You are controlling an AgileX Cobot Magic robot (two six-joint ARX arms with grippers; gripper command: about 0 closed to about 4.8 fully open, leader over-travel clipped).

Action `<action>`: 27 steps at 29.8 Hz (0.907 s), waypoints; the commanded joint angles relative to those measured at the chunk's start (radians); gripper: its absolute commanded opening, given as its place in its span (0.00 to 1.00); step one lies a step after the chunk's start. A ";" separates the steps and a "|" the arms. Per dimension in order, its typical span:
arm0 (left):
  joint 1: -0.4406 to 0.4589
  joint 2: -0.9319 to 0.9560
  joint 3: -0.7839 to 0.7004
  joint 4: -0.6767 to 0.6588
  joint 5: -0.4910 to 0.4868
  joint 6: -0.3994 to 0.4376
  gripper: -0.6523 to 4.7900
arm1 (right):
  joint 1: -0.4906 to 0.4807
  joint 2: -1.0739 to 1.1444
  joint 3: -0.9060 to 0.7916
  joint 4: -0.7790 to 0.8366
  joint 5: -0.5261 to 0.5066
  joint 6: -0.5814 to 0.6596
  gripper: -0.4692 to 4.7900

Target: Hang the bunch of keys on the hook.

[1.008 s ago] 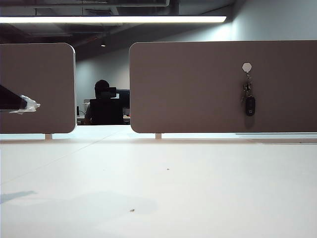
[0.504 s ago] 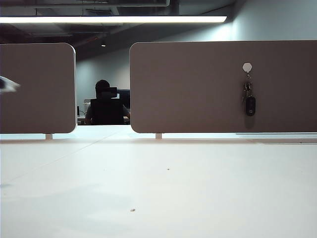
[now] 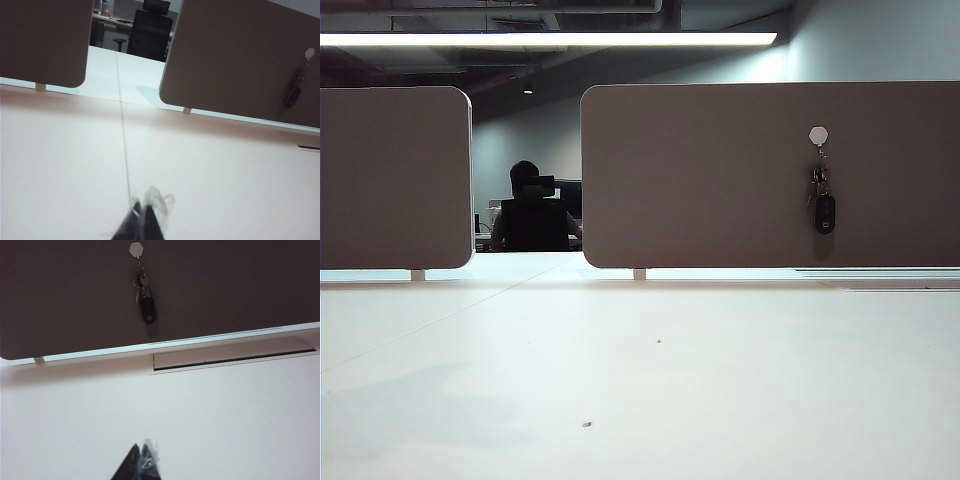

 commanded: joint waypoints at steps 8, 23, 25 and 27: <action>0.000 0.000 0.002 0.004 0.010 0.001 0.12 | -0.007 -0.002 -0.004 -0.094 -0.068 0.016 0.11; 0.000 0.000 0.003 0.005 -0.271 0.139 0.12 | -0.007 -0.002 -0.004 -0.093 -0.066 0.016 0.11; 0.000 0.000 0.003 0.005 -0.271 0.139 0.12 | -0.007 -0.002 -0.004 -0.093 -0.066 0.016 0.11; 0.000 0.000 0.003 0.005 -0.271 0.139 0.12 | -0.007 -0.002 -0.004 -0.093 -0.066 0.016 0.11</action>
